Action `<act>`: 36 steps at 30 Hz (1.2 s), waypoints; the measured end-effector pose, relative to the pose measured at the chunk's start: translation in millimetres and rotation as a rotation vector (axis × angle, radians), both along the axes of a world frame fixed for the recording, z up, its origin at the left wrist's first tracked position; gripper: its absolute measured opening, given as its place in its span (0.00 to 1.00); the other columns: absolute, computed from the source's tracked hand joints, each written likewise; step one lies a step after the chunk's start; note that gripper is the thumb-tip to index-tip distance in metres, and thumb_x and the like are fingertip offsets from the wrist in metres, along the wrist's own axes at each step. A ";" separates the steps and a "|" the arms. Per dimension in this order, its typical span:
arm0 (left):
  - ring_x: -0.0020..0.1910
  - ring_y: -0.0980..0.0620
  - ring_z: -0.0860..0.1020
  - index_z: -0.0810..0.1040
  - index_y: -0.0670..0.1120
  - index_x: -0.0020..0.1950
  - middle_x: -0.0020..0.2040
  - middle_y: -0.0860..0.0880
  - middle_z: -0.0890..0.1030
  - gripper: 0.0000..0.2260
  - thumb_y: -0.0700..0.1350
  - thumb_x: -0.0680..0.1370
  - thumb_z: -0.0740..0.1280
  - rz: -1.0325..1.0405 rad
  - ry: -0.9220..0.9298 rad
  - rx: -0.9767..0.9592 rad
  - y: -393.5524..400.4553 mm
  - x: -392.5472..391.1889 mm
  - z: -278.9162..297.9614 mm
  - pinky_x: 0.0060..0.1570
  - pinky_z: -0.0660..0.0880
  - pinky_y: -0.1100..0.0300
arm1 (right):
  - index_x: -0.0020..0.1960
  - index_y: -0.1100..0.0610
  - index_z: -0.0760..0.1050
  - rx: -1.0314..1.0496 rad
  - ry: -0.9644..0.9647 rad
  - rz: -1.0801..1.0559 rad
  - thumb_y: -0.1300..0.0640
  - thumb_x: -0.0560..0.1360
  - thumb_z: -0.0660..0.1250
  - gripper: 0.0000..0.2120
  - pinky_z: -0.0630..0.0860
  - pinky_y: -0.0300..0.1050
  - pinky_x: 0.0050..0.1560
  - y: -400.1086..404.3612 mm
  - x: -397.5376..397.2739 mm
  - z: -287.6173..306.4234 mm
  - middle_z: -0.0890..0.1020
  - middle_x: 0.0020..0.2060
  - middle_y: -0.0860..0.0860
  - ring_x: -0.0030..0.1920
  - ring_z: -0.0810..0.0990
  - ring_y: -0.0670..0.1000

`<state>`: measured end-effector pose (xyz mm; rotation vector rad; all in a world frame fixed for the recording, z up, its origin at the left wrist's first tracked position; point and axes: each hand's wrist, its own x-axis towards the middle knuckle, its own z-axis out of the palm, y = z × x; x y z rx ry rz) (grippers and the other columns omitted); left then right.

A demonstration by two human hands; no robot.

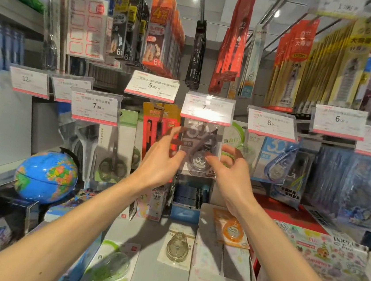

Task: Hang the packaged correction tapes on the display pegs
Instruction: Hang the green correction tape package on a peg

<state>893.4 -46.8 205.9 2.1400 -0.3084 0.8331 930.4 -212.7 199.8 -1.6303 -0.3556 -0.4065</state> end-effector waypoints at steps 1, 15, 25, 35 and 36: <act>0.30 0.60 0.77 0.61 0.58 0.76 0.60 0.54 0.80 0.25 0.42 0.81 0.62 -0.013 -0.001 -0.004 -0.6 2.8 -2.6 0.42 0.78 0.64 | 0.68 0.47 0.67 -0.032 -0.043 -0.028 0.53 0.76 0.73 0.24 0.78 0.46 0.55 0.2 -0.8 -2.1 0.82 0.57 0.52 0.55 0.83 0.50; 0.30 0.54 0.80 0.48 0.60 0.81 0.63 0.45 0.80 0.36 0.35 0.80 0.59 0.111 0.085 0.104 -6.4 33.8 -9.9 0.32 0.80 0.63 | 0.81 0.42 0.48 -0.512 -0.300 -0.181 0.57 0.81 0.60 0.34 0.73 0.53 0.61 8.8 15.8 -16.4 0.71 0.71 0.53 0.65 0.76 0.59; 0.38 0.50 0.78 0.55 0.58 0.80 0.52 0.50 0.82 0.28 0.47 0.81 0.61 0.078 0.044 0.081 -4.1 39.2 -38.1 0.40 0.77 0.53 | 0.82 0.47 0.47 -0.555 -0.265 -0.043 0.54 0.82 0.61 0.34 0.70 0.56 0.71 -8.1 9.7 -13.1 0.67 0.77 0.50 0.72 0.71 0.55; 0.60 0.50 0.77 0.62 0.55 0.78 0.67 0.51 0.73 0.26 0.48 0.81 0.64 0.081 0.152 0.119 19.7 16.2 -78.1 0.63 0.73 0.50 | 0.79 0.47 0.57 -0.723 -0.103 -0.075 0.47 0.80 0.64 0.30 0.75 0.50 0.62 -25.1 -7.5 -47.9 0.75 0.63 0.50 0.46 0.79 0.42; 0.60 0.50 0.77 0.64 0.55 0.77 0.66 0.51 0.74 0.25 0.48 0.81 0.64 0.098 0.195 0.153 26.0 11.4 -87.2 0.63 0.73 0.49 | 0.78 0.48 0.60 -0.753 -0.087 -0.068 0.48 0.81 0.64 0.28 0.75 0.50 0.61 -23.7 -9.5 -55.8 0.75 0.62 0.49 0.45 0.79 0.43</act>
